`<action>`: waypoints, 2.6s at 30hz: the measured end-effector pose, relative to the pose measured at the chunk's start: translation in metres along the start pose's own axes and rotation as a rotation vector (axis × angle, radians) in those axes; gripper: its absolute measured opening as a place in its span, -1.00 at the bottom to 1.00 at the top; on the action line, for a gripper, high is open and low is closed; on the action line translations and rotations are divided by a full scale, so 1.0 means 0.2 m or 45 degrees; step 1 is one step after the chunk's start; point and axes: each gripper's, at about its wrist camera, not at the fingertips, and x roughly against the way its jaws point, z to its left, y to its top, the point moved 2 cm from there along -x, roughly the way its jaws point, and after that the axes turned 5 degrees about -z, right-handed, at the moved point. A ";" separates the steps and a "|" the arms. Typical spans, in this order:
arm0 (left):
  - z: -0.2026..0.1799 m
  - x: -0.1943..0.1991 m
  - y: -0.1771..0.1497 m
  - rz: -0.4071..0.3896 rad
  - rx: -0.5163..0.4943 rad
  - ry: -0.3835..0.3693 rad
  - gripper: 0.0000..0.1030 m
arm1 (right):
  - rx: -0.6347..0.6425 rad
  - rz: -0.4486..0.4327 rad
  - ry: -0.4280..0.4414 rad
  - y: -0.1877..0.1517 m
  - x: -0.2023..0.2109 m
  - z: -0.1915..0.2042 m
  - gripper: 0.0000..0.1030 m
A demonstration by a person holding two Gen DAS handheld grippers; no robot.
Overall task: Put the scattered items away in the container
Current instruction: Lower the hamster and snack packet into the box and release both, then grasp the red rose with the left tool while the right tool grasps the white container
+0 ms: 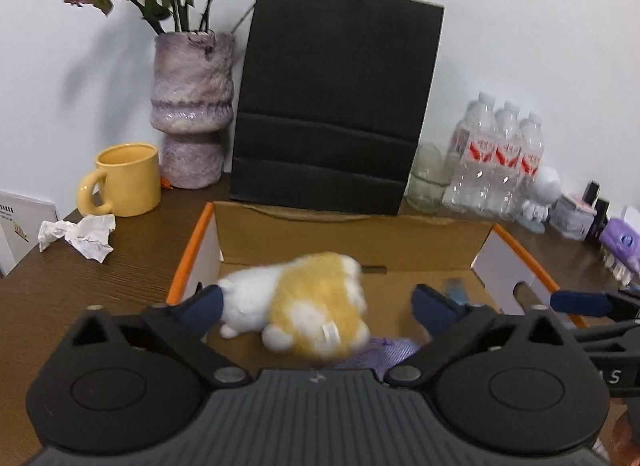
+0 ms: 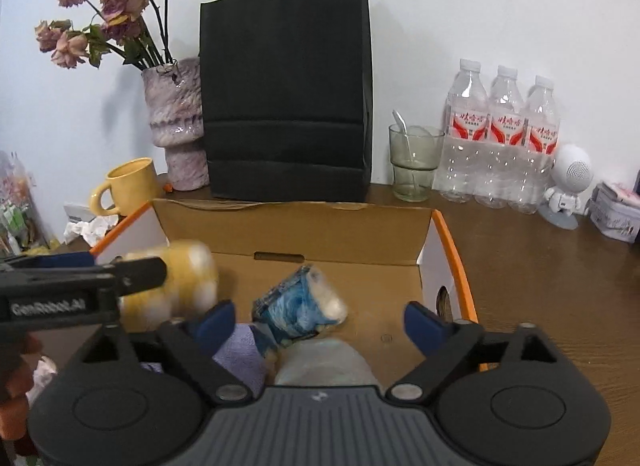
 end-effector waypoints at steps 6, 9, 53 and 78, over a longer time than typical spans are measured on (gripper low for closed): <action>-0.04 0.04 0.02 -0.027 -0.026 -0.009 1.00 | -0.006 -0.002 -0.003 0.02 0.03 -0.01 0.84; -0.04 0.04 0.02 -0.019 -0.018 -0.005 1.00 | 0.001 0.000 -0.002 0.02 0.04 0.01 0.84; 0.18 0.81 -0.21 -0.055 -0.006 0.051 1.00 | -0.027 -0.083 -0.040 -0.38 0.83 0.05 0.91; 0.20 0.62 -0.44 0.119 0.059 0.027 0.63 | -0.090 0.009 -0.145 -0.54 0.61 -0.05 0.82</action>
